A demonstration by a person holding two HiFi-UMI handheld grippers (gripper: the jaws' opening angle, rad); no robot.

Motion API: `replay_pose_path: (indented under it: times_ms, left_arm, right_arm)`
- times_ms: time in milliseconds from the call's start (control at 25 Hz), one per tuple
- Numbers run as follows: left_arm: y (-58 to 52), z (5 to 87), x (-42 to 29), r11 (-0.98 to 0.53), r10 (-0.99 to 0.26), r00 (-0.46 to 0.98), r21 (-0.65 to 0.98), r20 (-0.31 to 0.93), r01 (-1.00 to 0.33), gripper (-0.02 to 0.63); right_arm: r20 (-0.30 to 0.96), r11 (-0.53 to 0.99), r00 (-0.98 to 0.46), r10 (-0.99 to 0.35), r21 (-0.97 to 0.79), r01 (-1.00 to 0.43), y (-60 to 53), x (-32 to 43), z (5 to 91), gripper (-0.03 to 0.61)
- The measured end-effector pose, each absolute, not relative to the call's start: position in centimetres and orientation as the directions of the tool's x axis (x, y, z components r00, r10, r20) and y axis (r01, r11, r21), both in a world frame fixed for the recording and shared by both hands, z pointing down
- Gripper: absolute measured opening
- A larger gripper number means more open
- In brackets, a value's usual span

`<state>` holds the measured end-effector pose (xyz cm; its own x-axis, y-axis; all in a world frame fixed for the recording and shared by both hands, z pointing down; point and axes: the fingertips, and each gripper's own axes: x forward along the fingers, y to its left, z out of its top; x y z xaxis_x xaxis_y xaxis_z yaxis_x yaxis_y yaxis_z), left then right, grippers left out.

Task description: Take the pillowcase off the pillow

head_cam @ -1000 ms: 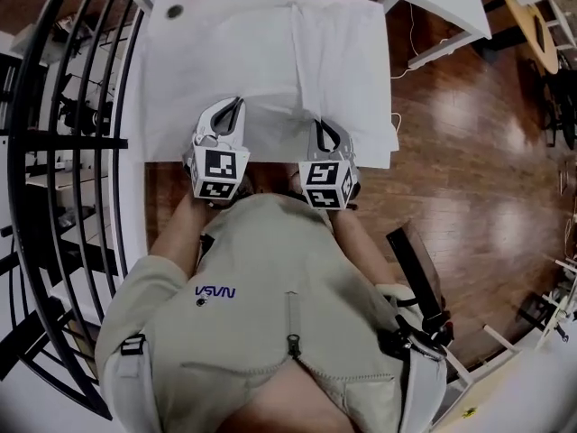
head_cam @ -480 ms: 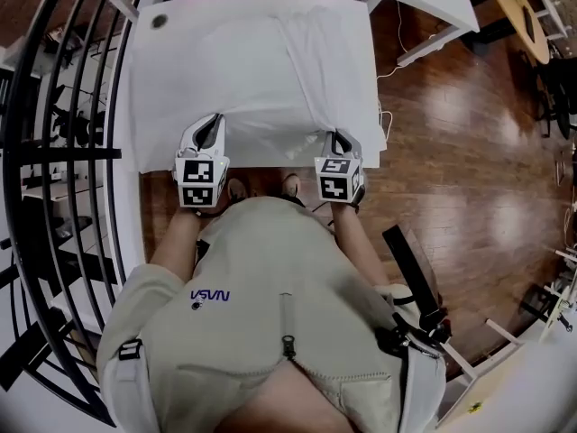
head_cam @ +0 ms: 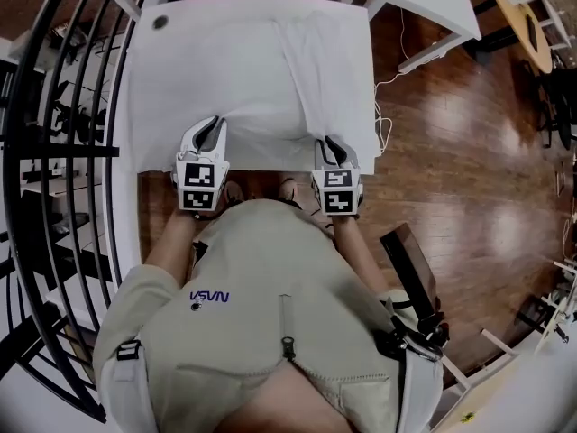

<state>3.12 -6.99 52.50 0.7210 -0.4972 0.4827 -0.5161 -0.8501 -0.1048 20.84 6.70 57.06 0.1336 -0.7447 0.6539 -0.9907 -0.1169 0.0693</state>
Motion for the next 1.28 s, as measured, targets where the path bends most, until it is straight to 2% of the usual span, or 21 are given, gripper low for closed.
replay_pose_path:
  times_ms: [120, 240, 360, 480, 680, 1000, 1280]
  left_arm:
    - [-6.8, 50.9, 3.6, -0.839, -0.520, 0.723, -0.113, 0.454, -0.532, 0.052]
    - [-6.2, 48.6, 4.7, -0.827, -0.548, 0.737, -0.121, 0.395, -0.549, 0.026]
    - [-5.7, 46.7, 6.3, -0.824, -0.558, 0.749, -0.136, 0.358, -0.550, 0.026]
    - [-5.7, 45.4, 7.7, -0.816, -0.572, 0.745, -0.143, 0.343, -0.560, 0.056]
    - [-6.9, 44.7, 9.1, -0.826, -0.561, 0.745, -0.184, 0.362, -0.532, 0.151]
    - [-13.1, 43.1, 12.3, -0.876, -0.482, 0.811, -0.193, 0.332, -0.442, 0.194]
    - [-18.8, 43.7, 17.7, -0.918, -0.395, 0.846, -0.170, 0.359, -0.357, 0.232]
  right_arm:
    - [0.610, -0.060, 0.073, -0.789, 0.041, -0.997, 6.7, 20.1, 55.2, 0.074]
    - [0.524, 0.015, 0.000, -0.852, 0.025, -1.000, 6.4, 19.2, 52.6, 0.074]
    - [0.431, 0.046, -0.036, -0.902, 0.014, -0.999, 6.0, 19.5, 49.9, 0.074]
    - [0.376, 0.052, -0.044, -0.925, 0.010, -0.999, 5.2, 20.9, 47.9, 0.074]
    - [0.356, 0.038, -0.031, -0.934, 0.013, -0.999, 2.9, 22.9, 47.2, 0.074]
    - [0.341, -0.026, 0.042, -0.939, 0.051, -0.998, -1.3, 23.0, 45.1, 0.074]
    - [0.355, -0.075, 0.112, -0.928, 0.116, -0.990, -4.9, 24.2, 42.6, 0.074]
